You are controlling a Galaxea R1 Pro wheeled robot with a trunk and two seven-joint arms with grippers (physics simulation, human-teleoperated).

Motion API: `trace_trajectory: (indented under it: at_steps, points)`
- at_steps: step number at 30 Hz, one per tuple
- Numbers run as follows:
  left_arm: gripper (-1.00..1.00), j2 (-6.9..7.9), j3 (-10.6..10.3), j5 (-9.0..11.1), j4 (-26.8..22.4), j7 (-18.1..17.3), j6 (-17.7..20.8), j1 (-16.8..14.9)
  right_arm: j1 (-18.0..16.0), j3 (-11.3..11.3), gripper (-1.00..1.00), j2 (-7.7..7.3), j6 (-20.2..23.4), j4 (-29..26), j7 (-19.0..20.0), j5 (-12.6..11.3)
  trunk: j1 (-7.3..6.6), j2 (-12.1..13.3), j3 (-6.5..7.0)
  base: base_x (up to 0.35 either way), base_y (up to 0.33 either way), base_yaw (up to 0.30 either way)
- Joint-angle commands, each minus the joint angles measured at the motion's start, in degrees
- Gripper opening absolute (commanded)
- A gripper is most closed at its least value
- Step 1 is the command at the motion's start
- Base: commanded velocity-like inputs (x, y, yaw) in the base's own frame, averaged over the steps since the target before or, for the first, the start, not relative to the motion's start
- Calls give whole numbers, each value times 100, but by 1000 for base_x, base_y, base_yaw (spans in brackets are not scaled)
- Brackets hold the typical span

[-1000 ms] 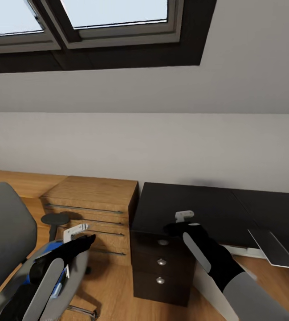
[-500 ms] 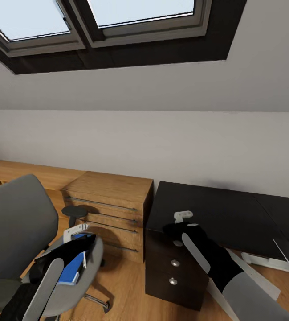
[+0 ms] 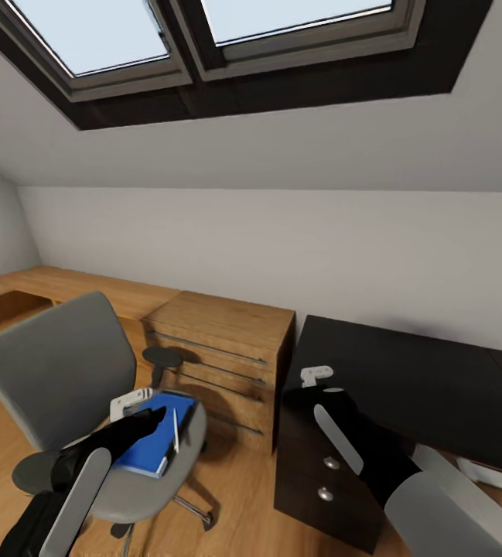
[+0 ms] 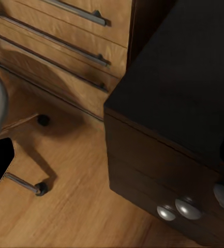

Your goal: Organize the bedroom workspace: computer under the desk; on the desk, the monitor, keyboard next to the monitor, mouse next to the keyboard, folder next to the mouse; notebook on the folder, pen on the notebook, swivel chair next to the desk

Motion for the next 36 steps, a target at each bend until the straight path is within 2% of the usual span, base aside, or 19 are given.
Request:
trace_trajectory:
  at_steps: [1, 8, 17, 24, 36]
  points:
    - [100, 4, -12, 59, -5, 60, 7, -6, -5, 21, 100, -7, 12, -11, -57, -61, 0, -4, -10, 0, 0, 264]
    - [100, 8, -12, 59, -5, 59, 7, -6, -6, 28, 100, 4, 8, -11, -77, -63, 0, -4, -27, 0, 0, 273]
    - [100, 8, -12, 59, -5, 59, 7, -6, 1, 187, 100, 15, -1, -11, -168, -69, 0, -4, -29, 0, 0, 284]
    - [100, 7, -12, 59, -5, 59, 7, -6, -1, 212, 100, 96, -3, -11, -172, -67, 0, -4, -29, 0, 0, 277]
    - [100, 6, -12, 59, -5, 59, 7, -6, 0, 184, 100, 80, -16, -12, -141, -70, 0, -4, -29, 0, 0, 64]
